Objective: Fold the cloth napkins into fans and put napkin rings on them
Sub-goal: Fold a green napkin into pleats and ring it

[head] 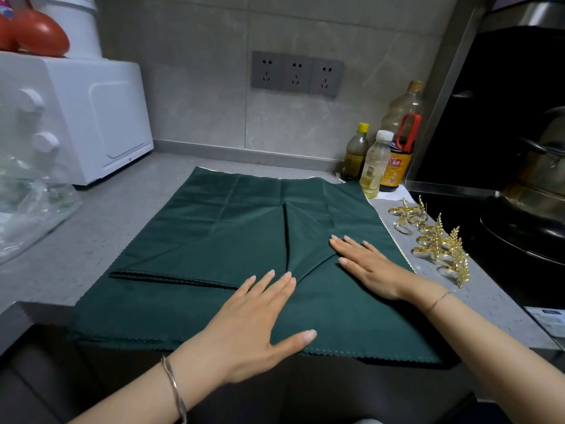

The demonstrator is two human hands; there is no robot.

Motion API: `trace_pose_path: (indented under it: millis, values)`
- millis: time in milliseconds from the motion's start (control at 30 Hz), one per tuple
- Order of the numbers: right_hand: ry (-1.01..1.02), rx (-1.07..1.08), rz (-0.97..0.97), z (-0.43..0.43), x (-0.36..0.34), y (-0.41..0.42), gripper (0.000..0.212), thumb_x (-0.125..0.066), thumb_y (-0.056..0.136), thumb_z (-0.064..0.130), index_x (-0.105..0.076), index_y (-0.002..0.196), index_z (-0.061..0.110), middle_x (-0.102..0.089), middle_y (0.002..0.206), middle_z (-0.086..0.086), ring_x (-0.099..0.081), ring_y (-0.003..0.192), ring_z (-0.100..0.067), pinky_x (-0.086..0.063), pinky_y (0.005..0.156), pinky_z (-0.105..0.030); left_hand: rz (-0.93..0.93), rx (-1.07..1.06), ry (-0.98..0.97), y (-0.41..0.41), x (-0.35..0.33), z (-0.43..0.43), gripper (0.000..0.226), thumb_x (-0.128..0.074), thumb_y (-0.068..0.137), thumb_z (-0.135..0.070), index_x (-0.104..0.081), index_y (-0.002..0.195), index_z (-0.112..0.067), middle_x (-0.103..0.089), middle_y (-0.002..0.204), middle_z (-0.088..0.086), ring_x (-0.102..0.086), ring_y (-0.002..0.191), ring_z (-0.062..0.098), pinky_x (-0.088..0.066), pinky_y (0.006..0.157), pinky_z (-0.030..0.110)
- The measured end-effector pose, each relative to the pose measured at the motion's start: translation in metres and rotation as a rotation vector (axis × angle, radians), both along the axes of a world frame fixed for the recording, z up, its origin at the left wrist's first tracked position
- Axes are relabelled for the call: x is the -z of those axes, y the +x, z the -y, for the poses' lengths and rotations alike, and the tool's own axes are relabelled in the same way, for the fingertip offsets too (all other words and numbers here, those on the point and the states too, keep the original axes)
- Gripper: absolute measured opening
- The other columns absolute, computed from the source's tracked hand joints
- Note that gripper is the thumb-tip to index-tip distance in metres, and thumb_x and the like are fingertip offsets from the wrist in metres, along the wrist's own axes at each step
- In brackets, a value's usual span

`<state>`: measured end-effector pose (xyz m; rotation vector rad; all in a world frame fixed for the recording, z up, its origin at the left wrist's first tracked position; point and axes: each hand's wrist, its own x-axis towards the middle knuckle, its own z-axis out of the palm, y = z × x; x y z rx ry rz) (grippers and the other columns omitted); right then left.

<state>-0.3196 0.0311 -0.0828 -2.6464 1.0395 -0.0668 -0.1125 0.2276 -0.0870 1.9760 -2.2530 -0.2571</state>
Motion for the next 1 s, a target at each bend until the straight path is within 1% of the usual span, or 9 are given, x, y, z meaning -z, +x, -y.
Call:
trace_pose_path:
  millis: [133,200,300,433,533,667,800,900,1000]
  values:
    - [-0.026,0.058,0.02,0.01,0.002,0.0,0.048,-0.025,0.103,0.035,-0.014,0.15,0.029,-0.006,0.155,0.019,0.005,0.143,0.001,0.009,0.113,-0.02,0.024,0.012,0.015,-0.001,-0.002,0.0,0.093,-0.006,0.076,-0.08,0.012,0.151,-0.029,0.018,0.155,-0.019,0.024,0.14,0.0,0.012,0.118,0.028]
    - [-0.078,0.035,0.081,0.001,0.002,0.005,0.049,-0.03,0.102,0.033,-0.019,0.149,0.027,-0.008,0.153,0.021,-0.002,0.144,0.001,0.006,0.116,-0.022,-0.024,0.028,0.031,0.002,-0.006,-0.001,0.089,-0.006,0.077,-0.078,0.015,0.15,-0.03,0.02,0.154,-0.021,0.023,0.139,-0.004,0.011,0.118,0.024]
    - [-0.145,-0.079,0.205,-0.03,-0.003,0.016,0.047,-0.04,0.1,0.036,-0.033,0.146,0.027,-0.026,0.15,0.019,-0.022,0.138,0.006,-0.006,0.119,-0.026,-0.092,-0.002,-0.005,0.014,-0.016,-0.004,0.083,-0.002,0.079,-0.072,0.016,0.149,-0.031,0.02,0.154,-0.021,0.022,0.137,-0.009,0.013,0.113,0.015]
    - [-0.253,-0.229,0.242,-0.072,-0.006,0.031,0.052,-0.037,0.091,0.053,-0.052,0.134,0.029,-0.049,0.138,0.02,-0.041,0.126,0.007,-0.02,0.113,-0.017,-0.019,-0.078,0.03,0.03,-0.02,-0.004,0.085,0.002,0.077,-0.069,0.003,0.152,-0.029,0.01,0.157,-0.016,0.016,0.142,-0.002,0.011,0.115,0.02]
    - [-0.304,-0.244,0.271,-0.084,-0.007,0.04,0.047,-0.042,0.089,0.052,-0.06,0.125,0.029,-0.055,0.133,0.018,-0.048,0.121,0.003,-0.03,0.104,-0.012,-0.01,-0.063,0.09,0.031,-0.014,-0.004,0.07,-0.005,0.091,-0.061,0.003,0.152,-0.029,0.01,0.158,-0.015,0.015,0.143,0.0,0.009,0.118,0.025]
    - [-0.382,-0.24,0.342,-0.086,-0.004,0.049,0.029,-0.059,0.087,0.04,-0.068,0.113,0.03,-0.063,0.121,0.017,-0.061,0.106,-0.002,-0.05,0.085,-0.02,-0.013,-0.046,0.073,0.029,-0.005,0.001,0.064,-0.012,0.097,-0.056,0.004,0.152,-0.029,0.01,0.158,-0.015,0.015,0.143,0.001,0.008,0.119,0.029]
    - [-0.503,-0.241,0.353,-0.087,0.002,0.06,0.018,-0.065,0.083,0.032,-0.073,0.097,0.025,-0.069,0.101,0.013,-0.067,0.085,-0.009,-0.052,0.072,-0.022,-0.022,-0.032,0.063,0.028,-0.005,0.004,0.063,-0.014,0.098,-0.056,0.002,0.153,-0.028,0.009,0.158,-0.016,0.013,0.144,0.003,0.006,0.119,0.029]
    - [-0.598,-0.226,0.363,-0.088,0.002,0.069,0.007,-0.07,0.077,0.025,-0.074,0.081,0.023,-0.068,0.085,0.012,-0.063,0.065,-0.012,-0.049,0.059,-0.021,-0.052,-0.016,0.06,0.031,-0.008,0.007,0.061,-0.016,0.099,-0.054,-0.004,0.153,-0.029,0.004,0.158,-0.017,0.008,0.145,0.002,0.003,0.119,0.025]
    - [-0.65,-0.223,0.361,-0.085,0.005,0.071,0.017,-0.059,0.082,0.026,-0.073,0.073,0.022,-0.065,0.077,0.011,-0.058,0.055,-0.017,-0.048,0.052,-0.023,-0.125,0.012,0.033,0.042,-0.019,0.013,0.052,-0.02,0.101,-0.048,-0.021,0.15,-0.033,-0.015,0.157,-0.019,-0.01,0.144,0.0,-0.009,0.118,0.022]
